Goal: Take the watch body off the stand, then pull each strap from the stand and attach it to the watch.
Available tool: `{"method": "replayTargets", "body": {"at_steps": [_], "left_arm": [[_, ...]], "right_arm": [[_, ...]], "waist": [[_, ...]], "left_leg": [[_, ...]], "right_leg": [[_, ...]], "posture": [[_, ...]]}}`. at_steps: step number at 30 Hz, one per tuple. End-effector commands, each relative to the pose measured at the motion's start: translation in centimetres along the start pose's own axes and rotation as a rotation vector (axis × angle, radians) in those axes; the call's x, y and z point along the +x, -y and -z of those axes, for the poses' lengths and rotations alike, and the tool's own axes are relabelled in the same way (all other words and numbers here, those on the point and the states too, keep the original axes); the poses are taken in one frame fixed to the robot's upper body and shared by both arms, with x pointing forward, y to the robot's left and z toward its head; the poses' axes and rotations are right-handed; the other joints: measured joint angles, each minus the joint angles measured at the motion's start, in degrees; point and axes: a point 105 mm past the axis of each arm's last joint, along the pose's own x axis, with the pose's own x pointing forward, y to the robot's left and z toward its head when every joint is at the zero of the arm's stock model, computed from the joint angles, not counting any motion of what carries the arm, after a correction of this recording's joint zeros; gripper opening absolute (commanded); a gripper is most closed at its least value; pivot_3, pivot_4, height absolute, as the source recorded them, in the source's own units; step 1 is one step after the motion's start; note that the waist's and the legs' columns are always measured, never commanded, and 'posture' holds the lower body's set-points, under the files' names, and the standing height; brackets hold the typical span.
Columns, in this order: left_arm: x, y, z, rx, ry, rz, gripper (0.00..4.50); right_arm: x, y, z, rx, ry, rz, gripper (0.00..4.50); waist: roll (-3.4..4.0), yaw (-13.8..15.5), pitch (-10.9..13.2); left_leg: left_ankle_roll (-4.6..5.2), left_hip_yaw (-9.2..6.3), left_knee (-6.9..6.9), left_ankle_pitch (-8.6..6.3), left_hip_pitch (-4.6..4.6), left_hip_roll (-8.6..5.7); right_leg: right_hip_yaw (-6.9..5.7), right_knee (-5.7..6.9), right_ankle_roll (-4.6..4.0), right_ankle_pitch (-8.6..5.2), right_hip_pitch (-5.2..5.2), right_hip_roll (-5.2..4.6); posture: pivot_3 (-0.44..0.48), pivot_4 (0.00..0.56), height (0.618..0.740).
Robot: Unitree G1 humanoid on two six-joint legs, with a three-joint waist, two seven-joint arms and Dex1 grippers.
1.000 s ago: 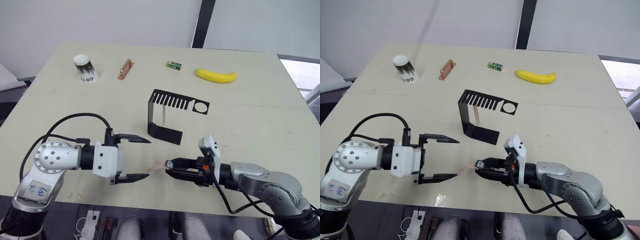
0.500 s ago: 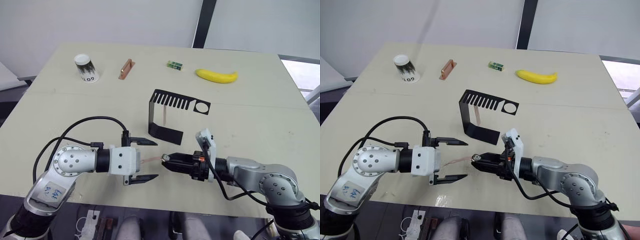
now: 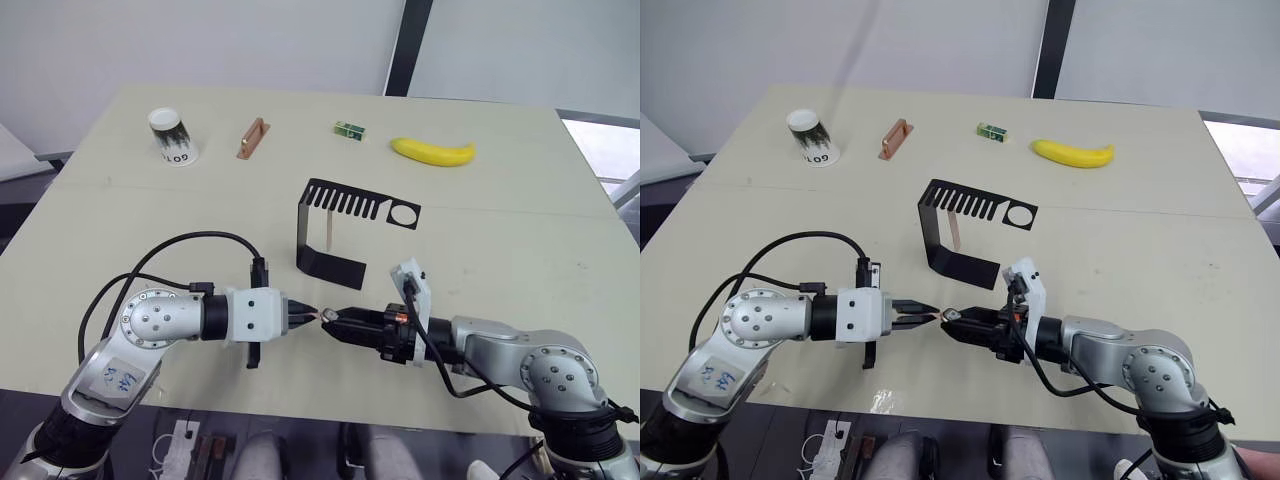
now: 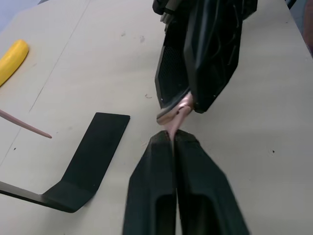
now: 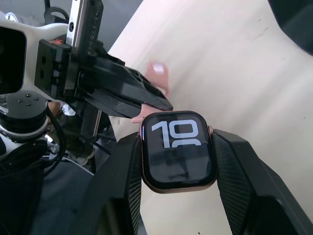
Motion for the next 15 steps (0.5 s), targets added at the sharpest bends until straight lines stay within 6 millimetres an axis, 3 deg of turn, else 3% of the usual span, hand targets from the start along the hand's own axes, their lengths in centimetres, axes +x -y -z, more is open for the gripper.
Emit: {"method": "replayTargets", "body": {"at_steps": [1, 15], "left_arm": [[-0.01, 0.10, -0.47, 0.018, 0.005, -0.004, 0.01], [0.59, -0.09, -1.05, 0.012, 0.020, -0.004, 0.01]], "right_arm": [[-0.01, -0.99, -0.29, -0.001, 0.012, -0.042, 1.60], [0.08, -1.08, -0.13, 0.018, -0.007, -0.049, 1.60]], "waist": [[0.00, 0.0, 0.0], [0.00, 0.0, 0.0]], "left_leg": [[0.00, 0.00, 0.00, 0.00, 0.00, 0.00], [0.00, 0.00, 0.00, 0.00, 0.00, 0.00]], "right_leg": [[0.00, 0.00, 0.00, 0.00, 0.00, 0.00], [0.00, -0.01, 0.00, 0.00, 0.00, 0.00]], "posture": [[0.000, 0.150, 0.740], [0.000, 0.150, 0.740]]}}
